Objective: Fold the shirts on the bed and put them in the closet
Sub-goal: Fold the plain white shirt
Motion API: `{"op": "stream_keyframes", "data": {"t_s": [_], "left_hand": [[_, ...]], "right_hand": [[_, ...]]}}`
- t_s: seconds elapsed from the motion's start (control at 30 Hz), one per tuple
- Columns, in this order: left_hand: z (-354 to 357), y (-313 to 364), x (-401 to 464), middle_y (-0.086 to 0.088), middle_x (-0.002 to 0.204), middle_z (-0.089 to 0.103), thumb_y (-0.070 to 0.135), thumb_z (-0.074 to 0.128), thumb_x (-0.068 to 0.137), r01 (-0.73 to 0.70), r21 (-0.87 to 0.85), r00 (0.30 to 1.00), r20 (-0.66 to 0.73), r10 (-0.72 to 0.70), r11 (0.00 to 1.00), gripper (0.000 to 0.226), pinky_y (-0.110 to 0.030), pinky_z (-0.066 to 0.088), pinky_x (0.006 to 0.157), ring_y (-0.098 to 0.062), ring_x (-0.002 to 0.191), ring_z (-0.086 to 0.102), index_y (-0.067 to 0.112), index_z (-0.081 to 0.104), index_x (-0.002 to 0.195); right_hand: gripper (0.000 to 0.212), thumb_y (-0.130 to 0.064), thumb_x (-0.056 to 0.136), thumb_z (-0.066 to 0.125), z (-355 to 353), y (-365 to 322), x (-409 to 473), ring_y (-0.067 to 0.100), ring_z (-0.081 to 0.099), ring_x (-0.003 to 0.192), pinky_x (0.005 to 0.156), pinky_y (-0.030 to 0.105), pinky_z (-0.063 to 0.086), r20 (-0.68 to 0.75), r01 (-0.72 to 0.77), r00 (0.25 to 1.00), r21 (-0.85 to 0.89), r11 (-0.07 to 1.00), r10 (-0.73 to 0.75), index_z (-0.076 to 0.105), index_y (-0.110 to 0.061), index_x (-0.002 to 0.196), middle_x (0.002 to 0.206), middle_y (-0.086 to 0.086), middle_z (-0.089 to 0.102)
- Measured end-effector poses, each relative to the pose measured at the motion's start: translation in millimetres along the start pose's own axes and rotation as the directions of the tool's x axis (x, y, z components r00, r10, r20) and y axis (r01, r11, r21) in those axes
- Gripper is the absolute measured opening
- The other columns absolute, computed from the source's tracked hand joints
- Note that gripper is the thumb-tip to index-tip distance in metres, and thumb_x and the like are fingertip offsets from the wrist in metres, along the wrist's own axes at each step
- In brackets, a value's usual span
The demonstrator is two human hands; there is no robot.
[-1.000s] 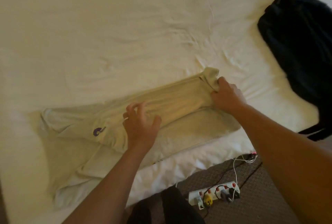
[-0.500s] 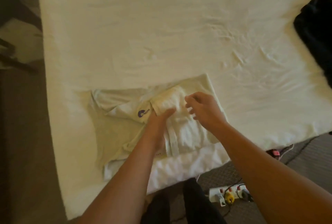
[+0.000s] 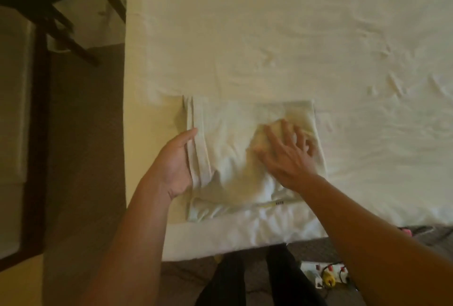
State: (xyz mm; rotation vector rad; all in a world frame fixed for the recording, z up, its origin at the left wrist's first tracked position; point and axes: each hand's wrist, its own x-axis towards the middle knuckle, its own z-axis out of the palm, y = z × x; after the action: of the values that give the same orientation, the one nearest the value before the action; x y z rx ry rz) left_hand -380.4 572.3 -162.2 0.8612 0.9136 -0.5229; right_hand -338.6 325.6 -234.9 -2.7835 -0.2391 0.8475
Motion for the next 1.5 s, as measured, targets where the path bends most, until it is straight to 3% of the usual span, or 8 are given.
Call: {"op": "stream_keyframes", "data": {"t_s": [0.23,0.4,0.57,0.93,1.03,1.13,1.33,1.5], "left_hand": [[-34.2,-21.6,6.0,0.003,0.069,0.072,0.026,0.066,0.097,0.034,0.242,0.998,-0.063,-0.019,0.970,0.031,-0.024,0.050,0.046,-0.012,0.047,0.064,0.019,0.061,0.127],[-30.5,-31.8,6.3,0.000,0.103,0.074,0.010,0.076,0.088,-0.052,0.408,0.971,-0.194,0.142,0.912,0.040,-0.037,0.057,0.071,-0.024,0.087,0.074,0.028,0.058,0.119],[-35.9,-50.1,1.3,0.000,0.125,0.065,0.022,0.079,0.087,-0.080,0.339,0.952,-0.252,0.172,0.937,0.065,-0.042,0.057,0.083,-0.024,0.107,0.068,0.034,0.045,0.141],[-45.1,-69.7,0.6,-0.009,0.119,0.067,-0.002,0.065,0.091,-0.123,0.435,0.928,-0.268,0.259,0.892,0.068,-0.035,0.058,0.076,-0.023,0.100,0.069,0.032,0.042,0.145],[-42.7,-79.2,1.4,-0.004,0.128,0.062,0.011,0.065,0.091,-0.067,0.740,0.887,-0.263,0.379,0.670,0.065,-0.029,0.049,0.072,-0.022,0.105,0.063,0.029,0.040,0.148],[-31.6,-70.4,2.1,-0.003,0.121,0.054,0.025,0.060,0.093,0.050,0.925,0.806,-0.260,0.532,0.377,0.051,-0.035,0.041,0.076,-0.026,0.105,0.056,0.025,0.043,0.141],[-10.4,-23.2,39.3,-0.011,0.132,0.050,0.026,0.052,0.097,-0.003,0.995,0.705,-0.069,0.705,0.100,0.043,-0.046,0.045,0.097,-0.035,0.120,0.048,0.019,0.053,0.139],[-7.9,8.9,82.2,-0.012,0.134,0.047,0.038,0.047,0.101,0.076,0.978,0.756,0.069,0.651,-0.192,0.037,-0.048,0.040,0.098,-0.036,0.122,0.045,0.021,0.054,0.133]], "right_hand": [[0.083,-0.087,0.085,0.028,9.6,-1.9,5.4,0.031,-0.016,0.153,0.118,0.065,0.000,0.068,0.004,0.998,-0.090,0.996,0.002,-0.008,-0.054,0.153,0.166,-0.004,-0.023],[0.068,-0.067,0.091,0.044,8.1,-7.3,-14.0,0.031,0.021,0.144,0.111,0.056,0.027,-0.175,0.116,0.976,-0.089,0.989,-0.130,0.032,-0.033,0.149,0.161,0.006,0.019],[0.036,-0.049,0.081,0.052,35.3,-13.2,-47.5,0.024,0.049,0.088,0.080,0.046,0.047,-0.144,0.536,0.811,-0.210,0.818,-0.568,0.056,-0.018,0.100,0.100,0.003,0.052],[0.022,-0.035,0.089,0.041,36.1,-30.3,-57.8,0.020,0.052,0.084,0.086,0.040,0.043,0.072,0.477,0.878,-0.046,0.878,-0.474,0.055,-0.019,0.088,0.090,-0.004,0.055],[0.024,-0.040,0.096,0.045,31.8,-27.2,-56.5,0.018,0.054,0.100,0.096,0.039,0.041,0.224,0.517,0.844,-0.102,0.850,-0.487,0.059,-0.023,0.106,0.109,-0.006,0.058],[0.024,-0.039,0.098,0.052,16.2,-36.4,-43.5,0.016,0.060,0.087,0.085,0.039,0.051,0.176,0.360,0.903,0.187,0.914,-0.391,0.064,-0.021,0.106,0.096,-0.004,0.064],[0.027,-0.020,0.097,0.053,-22.4,-32.8,20.6,0.027,0.062,0.099,0.078,0.034,0.048,-0.162,0.248,0.962,0.193,0.949,-0.218,0.061,-0.017,0.123,0.113,0.004,0.063],[0.045,-0.021,0.099,0.047,-46.0,-6.9,67.9,0.037,0.058,0.113,0.081,0.040,0.045,-0.111,0.059,0.993,0.071,0.996,-0.051,0.041,-0.020,0.143,0.129,0.013,0.057]]}}
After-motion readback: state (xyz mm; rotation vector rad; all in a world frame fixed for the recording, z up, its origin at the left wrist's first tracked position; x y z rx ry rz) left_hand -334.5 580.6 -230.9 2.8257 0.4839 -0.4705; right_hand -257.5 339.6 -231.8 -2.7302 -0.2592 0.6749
